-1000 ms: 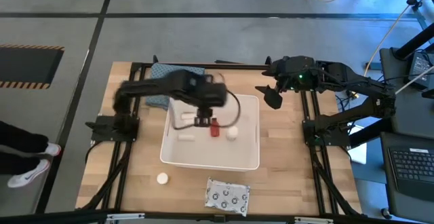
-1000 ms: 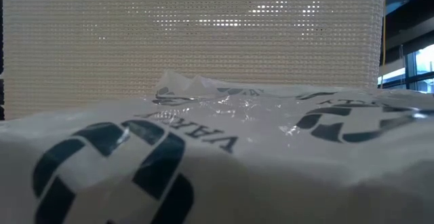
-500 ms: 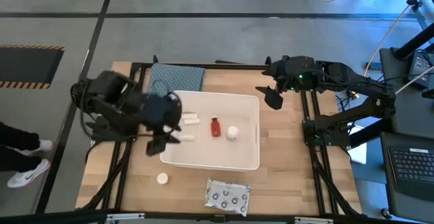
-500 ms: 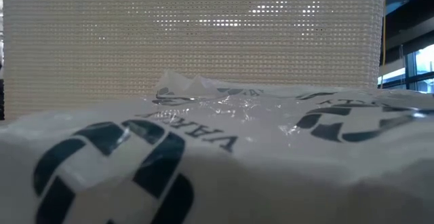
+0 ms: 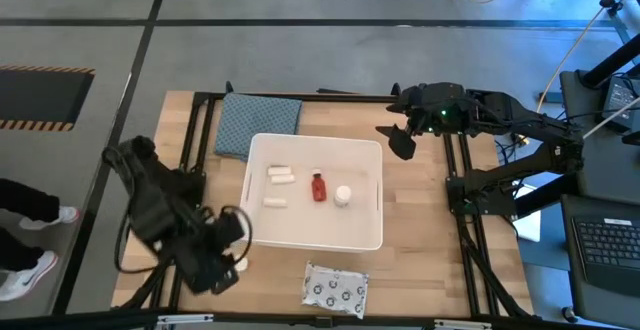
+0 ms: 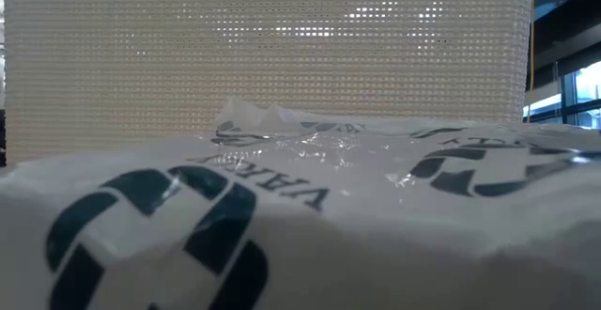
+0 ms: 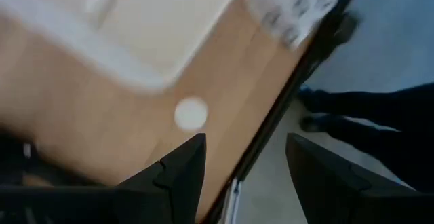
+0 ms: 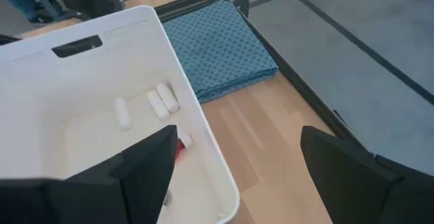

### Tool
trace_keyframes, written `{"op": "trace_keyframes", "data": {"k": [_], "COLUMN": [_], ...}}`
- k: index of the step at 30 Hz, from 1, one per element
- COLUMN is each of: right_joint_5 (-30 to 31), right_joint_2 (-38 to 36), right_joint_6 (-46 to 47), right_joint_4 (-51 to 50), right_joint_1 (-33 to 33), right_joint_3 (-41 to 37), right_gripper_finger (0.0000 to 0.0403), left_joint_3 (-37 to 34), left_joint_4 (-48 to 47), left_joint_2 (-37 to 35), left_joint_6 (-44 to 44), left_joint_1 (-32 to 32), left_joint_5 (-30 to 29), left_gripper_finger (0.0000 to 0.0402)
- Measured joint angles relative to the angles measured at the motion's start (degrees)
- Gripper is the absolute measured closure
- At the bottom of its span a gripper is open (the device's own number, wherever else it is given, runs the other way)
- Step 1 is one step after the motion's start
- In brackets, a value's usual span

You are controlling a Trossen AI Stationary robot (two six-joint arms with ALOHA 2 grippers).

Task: Pick & place medical supplies in basket/bin
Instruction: Put the yellow medicine bottle into the white basket

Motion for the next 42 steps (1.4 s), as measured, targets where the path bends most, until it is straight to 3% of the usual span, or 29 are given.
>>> {"op": "trace_keyframes", "data": {"k": [8, 11, 22, 32, 42], "right_joint_5": [-0.02, -0.01, -0.02, -0.02, -0.02], "right_joint_2": [0.00, 0.00, 0.00, 0.00, 0.00], "right_joint_6": [3.09, 4.35, 7.54, 7.49, 7.26], "right_joint_4": [0.46, 0.55, 0.60, 0.63, 0.23], "right_joint_1": [0.00, 0.00, 0.02, 0.02, 0.00], "right_joint_3": [0.00, 0.00, 0.00, 0.00, 0.00], "right_gripper_finger": [0.0091, 0.0091, 0.0091, 0.0091, 0.0091], "left_joint_3": [-12.99, -16.52, -20.63, -20.61, -20.61], "left_joint_4": [1.99, 4.30, 5.88, 8.65, 11.91], "left_joint_2": [0.00, 0.00, 0.00, 0.66, 0.66], "left_joint_6": [-25.26, -29.78, -28.57, -20.70, -25.92], "left_joint_1": [-11.05, -12.50, -12.39, -9.36, -9.86], "left_joint_5": [-3.56, -2.97, 0.21, 2.08, 3.37], "left_gripper_finger": [0.0206, 0.0206, 0.0202, 0.0131, 0.0126]}}
